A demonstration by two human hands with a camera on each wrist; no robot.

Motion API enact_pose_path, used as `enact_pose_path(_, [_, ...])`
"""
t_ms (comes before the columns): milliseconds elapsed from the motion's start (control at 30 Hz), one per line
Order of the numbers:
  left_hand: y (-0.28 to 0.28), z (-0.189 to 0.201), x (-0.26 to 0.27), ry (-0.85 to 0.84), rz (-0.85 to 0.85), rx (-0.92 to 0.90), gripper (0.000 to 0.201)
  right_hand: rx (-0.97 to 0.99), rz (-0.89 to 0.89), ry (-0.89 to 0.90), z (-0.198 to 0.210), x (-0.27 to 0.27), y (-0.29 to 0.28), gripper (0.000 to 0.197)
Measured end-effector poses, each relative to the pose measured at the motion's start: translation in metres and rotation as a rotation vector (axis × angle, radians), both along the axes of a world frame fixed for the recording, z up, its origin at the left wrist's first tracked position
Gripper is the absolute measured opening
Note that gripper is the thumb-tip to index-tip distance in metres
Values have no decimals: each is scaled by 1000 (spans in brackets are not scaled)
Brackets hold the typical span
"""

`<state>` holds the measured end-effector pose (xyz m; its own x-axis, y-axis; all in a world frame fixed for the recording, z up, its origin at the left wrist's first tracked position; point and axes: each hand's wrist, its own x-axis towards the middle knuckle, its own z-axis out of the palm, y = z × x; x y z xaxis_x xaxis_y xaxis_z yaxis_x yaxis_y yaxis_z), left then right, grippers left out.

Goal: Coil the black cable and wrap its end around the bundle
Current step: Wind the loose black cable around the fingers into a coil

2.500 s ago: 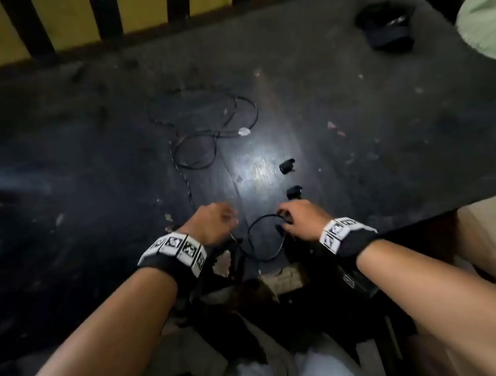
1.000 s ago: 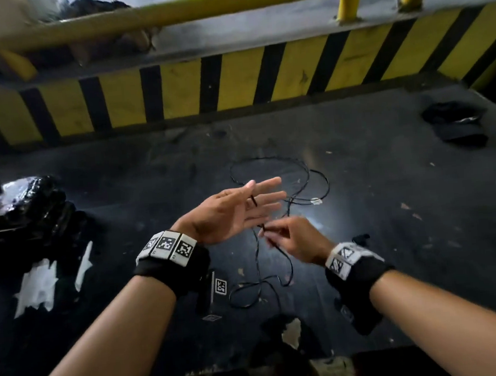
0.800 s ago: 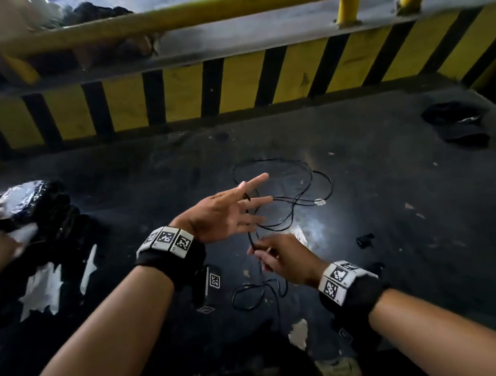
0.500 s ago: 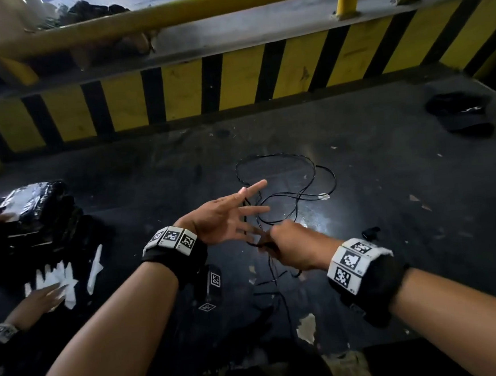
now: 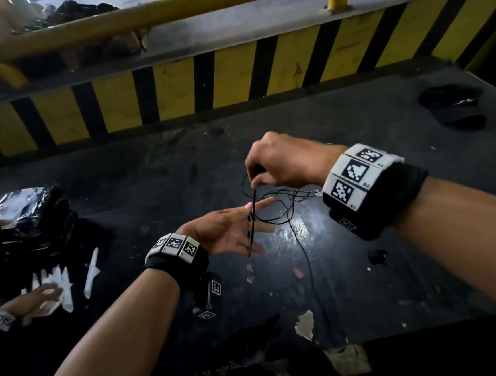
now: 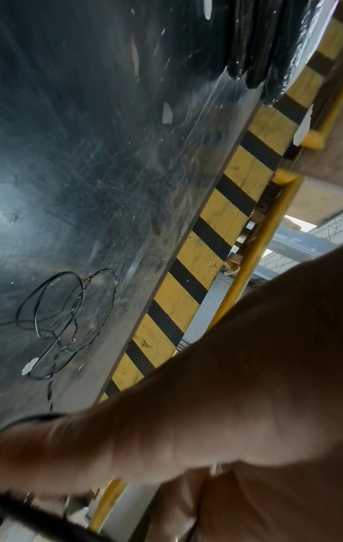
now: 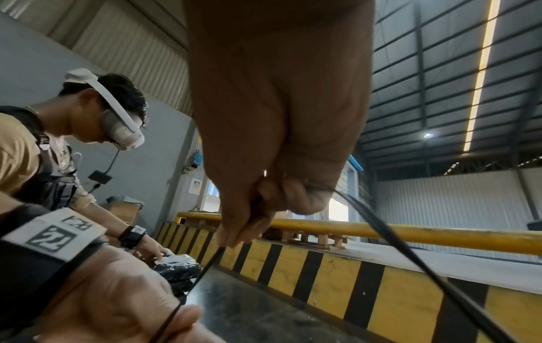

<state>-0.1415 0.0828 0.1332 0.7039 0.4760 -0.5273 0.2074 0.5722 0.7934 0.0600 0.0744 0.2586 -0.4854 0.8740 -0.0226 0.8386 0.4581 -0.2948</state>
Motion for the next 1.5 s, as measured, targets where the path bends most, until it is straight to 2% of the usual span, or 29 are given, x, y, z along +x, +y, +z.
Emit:
enact_pose_path(333, [-10,15,-1,-154,-86,-35,50,74,-14,165,-11,2,37,13])
enact_pose_path(467, [-14,27,1,-163,-183,-58,51,83,-19,247,-20,5,46,19])
enact_pose_path(600, [-21,31,3,-213,-261,-59,53,85,-54,246,-33,14,51,23])
enact_pose_path(700, [-26,34,4,-296,-259,-54,55,23,-56,313,-54,20,49,19])
enact_pose_path(833, [-22,40,1,-403,-203,-7,60,-151,-66,448,-107,26,34,10])
enact_pose_path(866, [-19,42,1,-429,-183,4,59,-202,-74,498,-118,26,26,11])
enact_pose_path(933, [-12,45,0,-457,-137,32,56,-256,-59,542,-134,20,5,29])
enact_pose_path(1000, [-4,47,-1,-457,-97,68,55,-299,-10,554,-144,9,-16,29])
enact_pose_path(1066, [4,47,-2,-442,-57,90,55,-319,41,555,-153,-3,-31,19])
enact_pose_path(1166, [17,41,-10,-387,13,111,54,-260,68,464,-160,-12,-38,22])
enact_pose_path(1333, [28,24,-24,-297,116,107,53,-176,120,354,-149,-11,-41,23])
enact_pose_path(1433, [30,15,-27,-237,175,85,51,-127,78,217,-143,-9,-40,32])
enact_pose_path(1500, [30,10,-28,-185,191,74,52,-111,83,133,-133,-8,-42,31])
